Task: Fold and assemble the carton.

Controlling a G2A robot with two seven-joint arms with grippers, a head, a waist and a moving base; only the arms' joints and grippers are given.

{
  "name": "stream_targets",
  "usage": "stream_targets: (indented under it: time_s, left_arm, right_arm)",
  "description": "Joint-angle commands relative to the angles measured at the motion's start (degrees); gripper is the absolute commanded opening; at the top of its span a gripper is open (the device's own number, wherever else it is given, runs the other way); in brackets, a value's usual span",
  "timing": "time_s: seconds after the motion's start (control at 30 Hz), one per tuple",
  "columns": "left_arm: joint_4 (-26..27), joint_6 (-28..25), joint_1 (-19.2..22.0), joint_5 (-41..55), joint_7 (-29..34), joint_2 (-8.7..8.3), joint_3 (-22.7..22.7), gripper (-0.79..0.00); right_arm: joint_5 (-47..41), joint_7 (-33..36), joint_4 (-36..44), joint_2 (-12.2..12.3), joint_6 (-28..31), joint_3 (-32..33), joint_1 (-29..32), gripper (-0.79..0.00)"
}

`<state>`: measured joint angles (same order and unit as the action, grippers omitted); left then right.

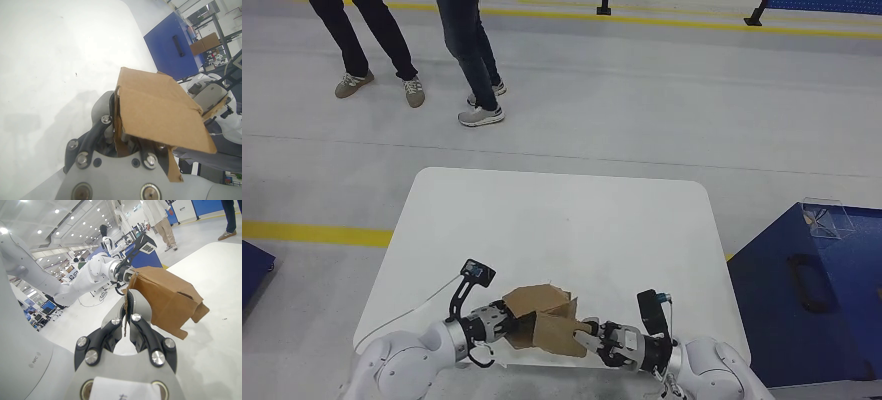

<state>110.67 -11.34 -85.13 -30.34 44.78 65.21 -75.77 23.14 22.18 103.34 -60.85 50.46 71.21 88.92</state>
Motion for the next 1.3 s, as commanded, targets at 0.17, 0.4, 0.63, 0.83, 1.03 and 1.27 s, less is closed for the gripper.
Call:
stream_targets:
  time_s: [0.17,0.4,0.63,0.83,1.03,1.27]
  left_arm:
    - [-2.34,3.19,0.33,11.83,0.78,0.15,-1.39,-0.785]
    - [-2.34,3.19,0.33,11.83,0.78,0.15,-1.39,-0.785]
    - [-2.99,11.58,2.33,19.44,2.27,0.74,0.87,-0.785]
    - [-12.04,30.02,12.68,50.89,7.11,2.85,3.98,-0.785]
    - [-21.13,40.61,22.3,67.92,3.02,5.27,9.15,-0.785]
    - [-21.13,40.61,22.3,67.92,3.02,5.27,9.15,-0.785]
  right_arm:
    - [-0.26,-0.01,0.02,0.01,-0.33,0.02,-0.08,0.0]
    - [0.03,-0.05,0.15,0.01,-0.52,0.08,-0.13,0.0]
    - [1.1,-9.11,1.64,0.69,0.48,10.81,0.71,0.0]
    - [-5.55,-11.31,-2.71,1.14,0.24,16.34,-1.79,0.0]
    - [-7.02,-7.1,-7.17,1.49,1.06,16.28,-6.06,0.0]
    - [-7.02,-7.1,-7.17,1.49,1.06,16.28,-6.06,0.0]
